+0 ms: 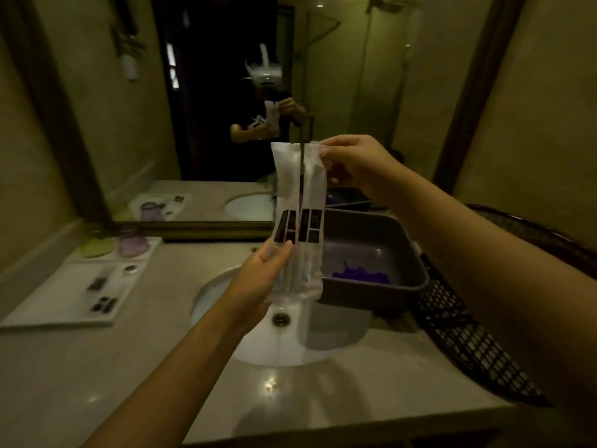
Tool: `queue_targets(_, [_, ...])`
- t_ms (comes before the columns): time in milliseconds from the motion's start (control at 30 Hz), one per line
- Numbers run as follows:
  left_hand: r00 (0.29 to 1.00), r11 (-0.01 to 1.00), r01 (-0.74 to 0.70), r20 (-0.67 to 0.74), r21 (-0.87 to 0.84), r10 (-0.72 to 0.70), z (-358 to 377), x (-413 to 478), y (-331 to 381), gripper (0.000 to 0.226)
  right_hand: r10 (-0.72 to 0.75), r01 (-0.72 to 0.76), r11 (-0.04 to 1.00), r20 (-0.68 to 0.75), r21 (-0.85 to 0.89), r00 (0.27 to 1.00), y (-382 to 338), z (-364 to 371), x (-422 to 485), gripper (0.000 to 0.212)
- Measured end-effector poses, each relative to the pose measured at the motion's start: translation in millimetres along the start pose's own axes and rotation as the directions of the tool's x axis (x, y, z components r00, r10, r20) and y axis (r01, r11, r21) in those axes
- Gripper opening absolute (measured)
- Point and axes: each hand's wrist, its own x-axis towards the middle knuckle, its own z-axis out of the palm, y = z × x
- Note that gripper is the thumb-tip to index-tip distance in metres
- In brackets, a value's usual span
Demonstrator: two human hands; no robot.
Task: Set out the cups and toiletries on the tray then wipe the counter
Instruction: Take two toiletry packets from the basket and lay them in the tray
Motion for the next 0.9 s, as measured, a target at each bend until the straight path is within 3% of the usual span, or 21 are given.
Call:
queue_targets(100, [0.996,1.000,0.001,-0.092,0.025,0.002,-46.1,-23.9,5.2,0.025,-0.025,0.036,0.995,0.111,-0.090,0.993,-11.3,60.0,14.2,0.028])
queue_targets(333, [0.965,0.998,0.045,-0.262,0.048,-0.031,-167.8,-81.5,24.5,0.028,-0.113,0.177,0.961,0.280,-0.214,0.953,-37.1,209.1,38.8,0.031])
queue_targets(500, [0.956,0.989,0.121,-0.259,-0.088,-0.140,-256.9,-115.3,39.1,0.035,-0.162,0.256,0.931,0.337,-0.259,0.928,-41.8,313.2,63.7,0.019])
queue_targets(700, [0.926,0.881,0.052,-0.308,-0.470,-0.219,-336.9,-140.2,40.1,0.036,-0.173,0.213,0.966,0.248,-0.148,0.953,-37.6,398.9,98.5,0.015])
queue_targets(900, [0.873,0.809,-0.015,-0.402,-0.587,-0.276,-384.9,-141.3,30.3,0.032,-0.188,0.200,0.976,0.138,-0.079,0.972,-18.1,458.0,125.6,0.015])
